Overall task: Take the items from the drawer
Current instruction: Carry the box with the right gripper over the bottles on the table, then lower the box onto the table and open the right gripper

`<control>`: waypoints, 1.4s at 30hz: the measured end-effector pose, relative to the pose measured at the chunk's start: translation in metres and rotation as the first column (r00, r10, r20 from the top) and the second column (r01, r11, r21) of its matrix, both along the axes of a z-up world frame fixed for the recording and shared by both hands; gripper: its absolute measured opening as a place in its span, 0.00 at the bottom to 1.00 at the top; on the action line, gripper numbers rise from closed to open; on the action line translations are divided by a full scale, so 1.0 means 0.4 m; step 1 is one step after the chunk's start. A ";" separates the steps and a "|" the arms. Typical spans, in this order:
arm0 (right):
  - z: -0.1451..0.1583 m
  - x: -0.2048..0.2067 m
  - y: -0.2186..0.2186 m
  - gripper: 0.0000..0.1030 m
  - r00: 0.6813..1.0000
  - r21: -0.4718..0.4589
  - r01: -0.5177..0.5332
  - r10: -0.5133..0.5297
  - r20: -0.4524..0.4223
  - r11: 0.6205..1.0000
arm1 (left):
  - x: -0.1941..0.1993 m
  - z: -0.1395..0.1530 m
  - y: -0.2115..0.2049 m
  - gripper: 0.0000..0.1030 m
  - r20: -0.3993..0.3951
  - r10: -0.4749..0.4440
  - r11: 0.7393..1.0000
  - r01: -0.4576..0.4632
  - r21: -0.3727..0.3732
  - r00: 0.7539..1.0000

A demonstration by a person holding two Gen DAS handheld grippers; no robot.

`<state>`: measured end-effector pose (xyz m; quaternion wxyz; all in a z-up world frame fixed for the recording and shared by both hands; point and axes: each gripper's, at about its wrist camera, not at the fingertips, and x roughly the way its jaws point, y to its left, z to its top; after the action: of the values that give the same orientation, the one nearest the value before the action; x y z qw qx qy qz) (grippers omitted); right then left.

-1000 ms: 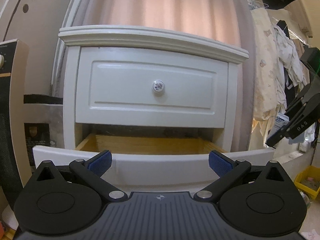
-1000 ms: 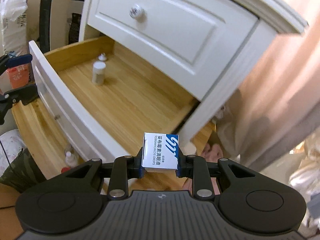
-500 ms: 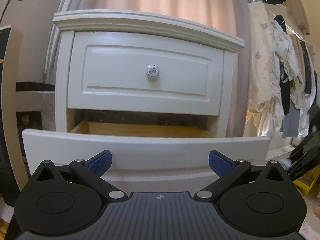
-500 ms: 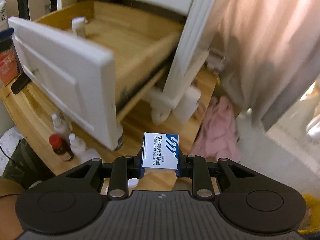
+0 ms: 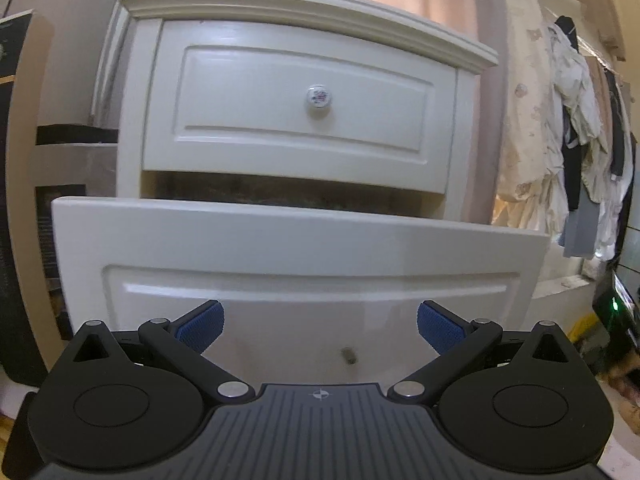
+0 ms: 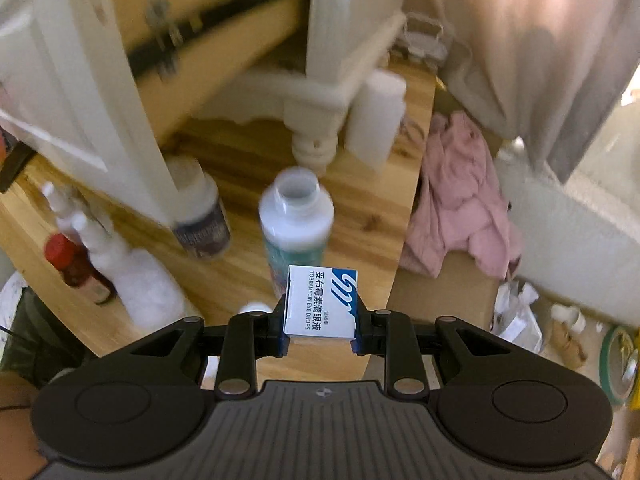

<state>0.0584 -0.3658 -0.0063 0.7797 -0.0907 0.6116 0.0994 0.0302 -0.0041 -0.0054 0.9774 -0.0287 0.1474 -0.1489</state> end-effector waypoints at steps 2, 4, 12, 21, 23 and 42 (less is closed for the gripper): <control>-0.035 -0.016 -0.003 0.27 1.000 -0.013 0.009 -0.009 -0.013 1.000 | 0.001 -0.010 0.010 1.00 -0.001 0.013 1.000 -0.013 -0.007 1.000; -0.059 -0.030 0.001 0.27 1.000 -0.015 0.015 -0.015 -0.020 1.000 | 0.004 -0.021 0.021 1.00 -0.009 0.018 0.999 -0.018 -0.028 1.000; -0.148 -0.067 0.018 0.27 0.998 -0.021 0.024 -0.026 -0.064 0.999 | -0.030 -0.044 0.038 1.00 0.064 0.080 0.995 -0.076 -0.061 0.995; -0.221 -0.077 0.021 0.27 0.993 -0.028 0.061 -0.064 -0.100 0.998 | -0.031 -0.077 0.053 1.00 0.028 0.130 0.990 -0.128 -0.060 0.991; -0.232 -0.080 0.024 0.27 0.992 -0.029 0.062 -0.065 -0.108 0.998 | -0.028 -0.082 0.059 1.00 0.020 0.145 0.988 -0.143 -0.063 0.989; -0.229 -0.075 0.039 0.32 0.990 -0.010 0.081 -0.081 -0.111 0.997 | -0.014 -0.098 0.071 1.00 -0.034 0.141 0.986 -0.143 -0.080 0.989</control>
<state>0.0286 -0.3501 -0.0977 0.7475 -0.0623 0.6576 0.0708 0.0246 0.0245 -0.0446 0.9813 -0.0816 0.1526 -0.0844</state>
